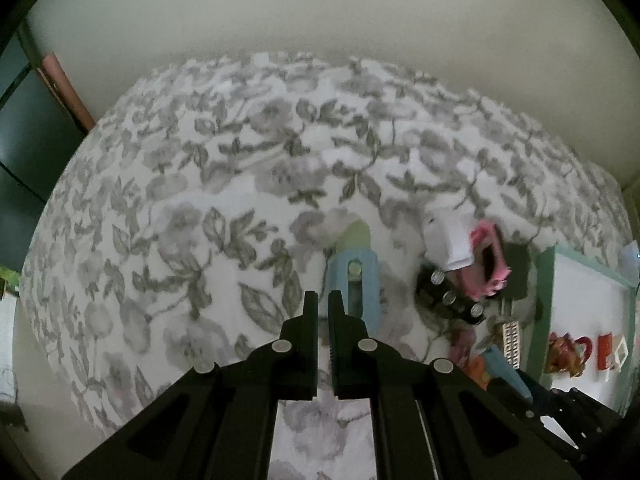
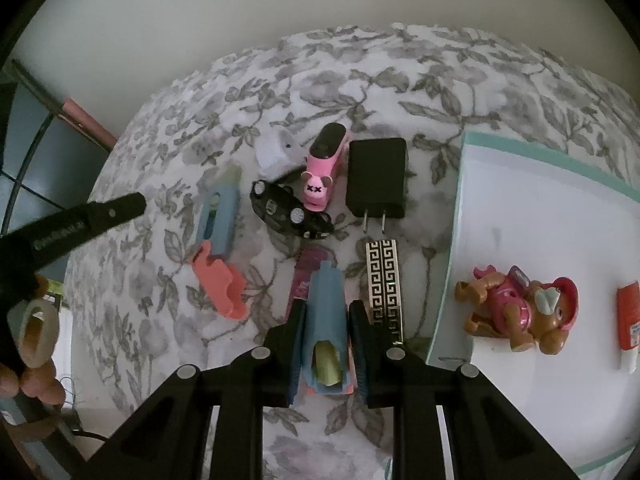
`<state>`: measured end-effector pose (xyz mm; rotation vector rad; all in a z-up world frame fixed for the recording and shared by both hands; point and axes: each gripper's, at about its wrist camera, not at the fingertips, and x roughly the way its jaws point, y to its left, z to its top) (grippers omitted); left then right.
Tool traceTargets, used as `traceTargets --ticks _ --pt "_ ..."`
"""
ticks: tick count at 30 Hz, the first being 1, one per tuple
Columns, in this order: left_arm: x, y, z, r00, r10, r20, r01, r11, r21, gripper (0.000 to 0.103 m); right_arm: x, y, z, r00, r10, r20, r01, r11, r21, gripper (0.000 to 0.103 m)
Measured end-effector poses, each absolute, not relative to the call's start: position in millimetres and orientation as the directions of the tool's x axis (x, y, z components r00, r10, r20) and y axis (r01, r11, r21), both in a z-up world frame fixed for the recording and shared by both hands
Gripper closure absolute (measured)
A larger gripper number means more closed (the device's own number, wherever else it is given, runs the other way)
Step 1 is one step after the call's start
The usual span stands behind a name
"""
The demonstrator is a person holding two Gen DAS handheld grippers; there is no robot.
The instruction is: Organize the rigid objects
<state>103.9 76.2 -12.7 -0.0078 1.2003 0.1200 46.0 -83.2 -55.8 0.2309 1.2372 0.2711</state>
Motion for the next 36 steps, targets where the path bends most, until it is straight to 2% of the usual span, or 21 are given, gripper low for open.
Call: traceTargets --ticks 3,4,5,7,12,16,24,28,36 --pt "104.3 77.3 -24.0 0.325 0.064 -0.944 -0.109 0.994 0.029 0.095 46.8 -82.9 -58.4 0.294 0.327 -0.898 -0.077 0.945 0.319 0.08" --pt "104.5 77.3 -28.1 0.314 0.06 -0.948 -0.112 0.993 0.026 0.082 47.0 -82.7 -58.8 0.292 0.328 -0.899 -0.077 0.945 0.319 0.08" --pt "105.0 76.7 -33.8 0.297 0.06 -0.953 -0.114 0.993 0.027 0.06 47.1 -82.4 -60.2 0.286 0.327 -0.9 -0.077 0.945 0.319 0.08" --pt "105.6 75.6 -42.0 0.28 0.049 -0.959 -0.118 0.993 0.016 0.046 47.2 -81.7 -64.5 0.273 0.324 -0.906 -0.076 0.946 0.315 0.08" --pt "109.4 71.4 -51.6 0.27 0.038 -0.962 -0.129 0.992 0.003 0.045 47.1 -80.1 -69.1 0.265 0.32 -0.91 -0.079 0.947 0.31 0.08" --pt "113.1 66.3 -62.6 0.255 0.045 -0.966 -0.109 0.994 0.018 0.037 47.1 -80.9 -69.6 0.264 0.325 -0.908 -0.077 0.946 0.316 0.08" --pt "120.5 58.6 -87.5 0.232 0.066 -0.971 -0.092 0.995 0.046 0.039 47.2 -81.7 -70.3 0.258 0.328 -0.909 -0.07 0.944 0.321 0.08" --pt "122.2 57.8 -85.8 0.235 0.046 -0.971 -0.089 0.996 0.025 0.062 48.1 -81.3 -71.5 0.252 0.331 -0.909 -0.07 0.943 0.324 0.08" --pt "121.9 56.8 -83.9 0.217 0.039 -0.975 -0.092 0.996 0.02 0.062 49.3 -76.8 -76.0 0.249 0.321 -0.914 -0.08 0.947 0.311 0.08"
